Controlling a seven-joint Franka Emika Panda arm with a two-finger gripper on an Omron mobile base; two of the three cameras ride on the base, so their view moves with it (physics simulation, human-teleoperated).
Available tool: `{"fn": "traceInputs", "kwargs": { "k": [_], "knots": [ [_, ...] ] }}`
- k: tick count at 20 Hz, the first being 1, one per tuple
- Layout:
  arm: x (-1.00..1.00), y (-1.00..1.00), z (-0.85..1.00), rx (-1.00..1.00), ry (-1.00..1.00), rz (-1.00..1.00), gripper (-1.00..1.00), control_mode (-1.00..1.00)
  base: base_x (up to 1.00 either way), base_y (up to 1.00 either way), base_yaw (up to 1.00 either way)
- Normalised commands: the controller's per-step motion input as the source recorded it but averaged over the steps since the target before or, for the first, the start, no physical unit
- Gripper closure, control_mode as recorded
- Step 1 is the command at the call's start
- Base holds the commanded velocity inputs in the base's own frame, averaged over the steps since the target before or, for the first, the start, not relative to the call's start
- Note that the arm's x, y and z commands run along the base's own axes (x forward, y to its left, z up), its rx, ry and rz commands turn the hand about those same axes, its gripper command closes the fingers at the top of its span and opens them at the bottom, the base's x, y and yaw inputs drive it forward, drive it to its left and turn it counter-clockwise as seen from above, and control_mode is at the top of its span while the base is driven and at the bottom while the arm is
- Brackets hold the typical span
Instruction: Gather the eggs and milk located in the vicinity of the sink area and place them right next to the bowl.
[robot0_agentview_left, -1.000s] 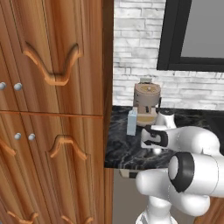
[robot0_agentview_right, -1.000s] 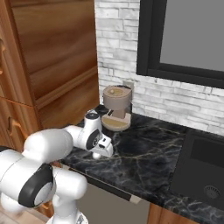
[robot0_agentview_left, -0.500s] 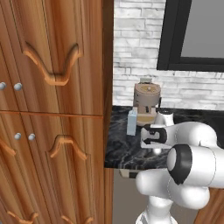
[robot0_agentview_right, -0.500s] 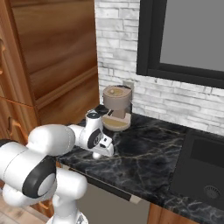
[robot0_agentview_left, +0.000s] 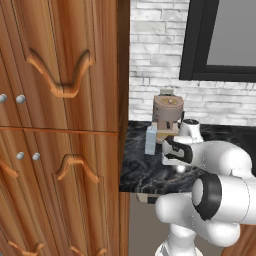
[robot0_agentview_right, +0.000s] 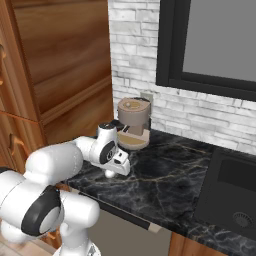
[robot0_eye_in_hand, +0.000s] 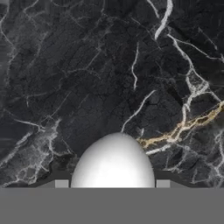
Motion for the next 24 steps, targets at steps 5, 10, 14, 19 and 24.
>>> {"fn": "traceInputs", "kwargs": {
  "k": [5, 10, 14, 19, 24],
  "knots": [
    [-0.37, -0.16, 1.00, 0.00, 0.00, 0.00, 1.00, -1.00, 0.00, 0.00, 0.00],
    [-0.66, -0.13, 1.00, 0.00, -0.01, 0.00, 1.00, -1.00, 0.00, 0.00, 0.00],
    [-0.68, 0.00, 1.00, 0.00, -0.12, 0.00, 1.00, -1.00, 0.00, 0.00, 0.00],
    [-0.53, 0.15, 1.00, 0.00, -0.15, 0.00, 1.00, -1.00, 0.00, 0.00, 0.00],
    [-0.63, 0.02, 0.98, 0.00, -0.18, 0.00, 1.00, -1.00, 0.00, 0.00, 0.00]
  ]
}}
